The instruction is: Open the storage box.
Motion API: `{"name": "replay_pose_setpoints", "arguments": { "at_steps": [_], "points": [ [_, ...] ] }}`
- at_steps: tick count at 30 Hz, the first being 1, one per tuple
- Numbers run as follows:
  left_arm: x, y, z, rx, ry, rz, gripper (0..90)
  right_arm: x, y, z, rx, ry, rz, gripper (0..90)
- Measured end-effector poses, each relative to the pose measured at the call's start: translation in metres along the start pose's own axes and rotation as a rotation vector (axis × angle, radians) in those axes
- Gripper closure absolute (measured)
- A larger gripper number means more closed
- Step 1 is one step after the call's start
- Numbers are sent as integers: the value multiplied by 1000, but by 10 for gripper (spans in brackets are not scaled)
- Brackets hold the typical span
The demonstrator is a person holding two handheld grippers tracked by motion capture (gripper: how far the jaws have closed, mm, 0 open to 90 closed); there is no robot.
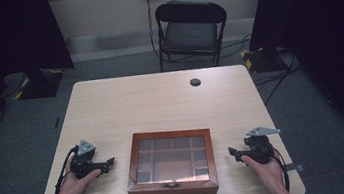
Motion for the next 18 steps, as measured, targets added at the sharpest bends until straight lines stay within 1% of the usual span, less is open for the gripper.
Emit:
{"name": "replay_pose_setpoints", "arguments": {
  "at_steps": [5, 10, 12, 15, 18],
  "points": [
    [0, 0, 0, 0, 0, -1, 118, 10, -16, 10, 2, 32, 71, 314],
    [0, 0, 0, 0, 1, -1, 118, 18, -33, 19, 34, 54, 124, 340],
    [0, 0, 0, 0, 1, -1, 118, 22, -38, 24, 54, 63, 131, 348],
    [0, 0, 0, 0, 0, -1, 118, 28, -47, 30, 69, 73, 171, 366],
    [0, 0, 0, 0, 0, -1, 118, 32, -59, 32, 82, 70, 215, 384]
  ]
}}
Point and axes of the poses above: each handheld gripper's, and its own axes: x roughly backward along the jaws, z roughly out of its top, y roughly to its right, the point moved 10 cm from there along -x, roughly forward along the jaws, and after that the axes turned 1 degree about -x, right-handed, at the moved point
